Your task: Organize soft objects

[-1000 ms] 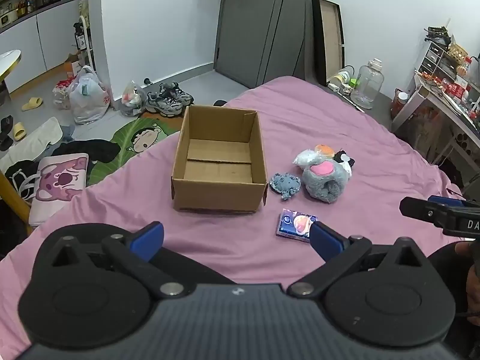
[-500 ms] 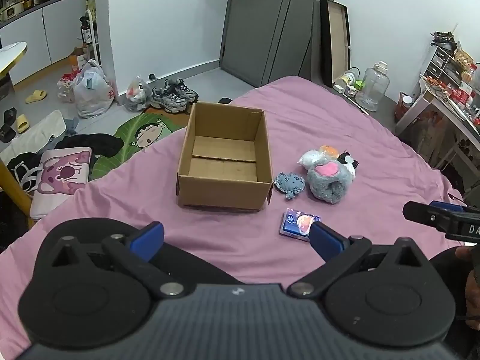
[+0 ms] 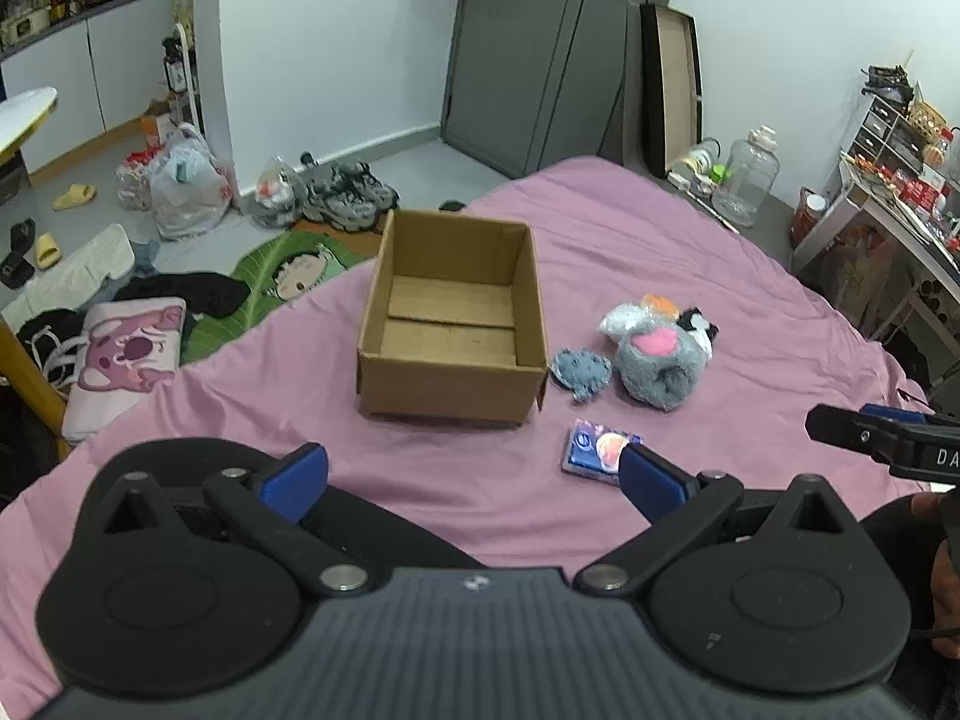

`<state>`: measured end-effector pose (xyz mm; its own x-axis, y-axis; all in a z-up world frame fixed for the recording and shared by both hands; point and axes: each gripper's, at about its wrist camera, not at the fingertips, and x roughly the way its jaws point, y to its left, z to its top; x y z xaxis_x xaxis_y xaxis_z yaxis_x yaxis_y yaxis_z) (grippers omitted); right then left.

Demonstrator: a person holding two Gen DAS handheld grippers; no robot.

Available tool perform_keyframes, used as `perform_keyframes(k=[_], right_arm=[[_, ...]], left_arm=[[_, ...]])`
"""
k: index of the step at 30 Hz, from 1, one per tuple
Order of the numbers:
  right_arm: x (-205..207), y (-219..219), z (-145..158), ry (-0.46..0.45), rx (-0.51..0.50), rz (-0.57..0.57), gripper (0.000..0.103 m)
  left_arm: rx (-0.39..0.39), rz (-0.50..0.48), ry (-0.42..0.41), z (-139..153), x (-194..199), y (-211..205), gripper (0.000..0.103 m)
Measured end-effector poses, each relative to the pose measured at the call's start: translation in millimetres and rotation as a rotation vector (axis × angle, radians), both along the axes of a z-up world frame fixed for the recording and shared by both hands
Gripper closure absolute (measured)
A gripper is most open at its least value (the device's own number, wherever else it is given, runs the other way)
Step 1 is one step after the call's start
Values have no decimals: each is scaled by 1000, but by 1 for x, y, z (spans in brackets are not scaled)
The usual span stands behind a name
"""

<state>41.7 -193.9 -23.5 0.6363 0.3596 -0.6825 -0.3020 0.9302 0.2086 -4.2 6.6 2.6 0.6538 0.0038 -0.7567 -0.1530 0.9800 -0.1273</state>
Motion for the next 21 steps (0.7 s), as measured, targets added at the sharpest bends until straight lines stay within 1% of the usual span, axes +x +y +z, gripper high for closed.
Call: perform_keyframes(k=[5,13,18,21], right_arm=[[-1,0,-1,3,0,-1,0],[0,0,-1,5,1,-1,0],[-2,0,-1,-1,7,-6,0],[-2,0,-1,1,7,-6,0]], left_arm=[[0,-1,-18,5,0,2,1],[1,-13,-16,5,0,-1,1],[21,-23,-24,7,-1,-4,1],[15,-19,-21,6,-2,-3,1]])
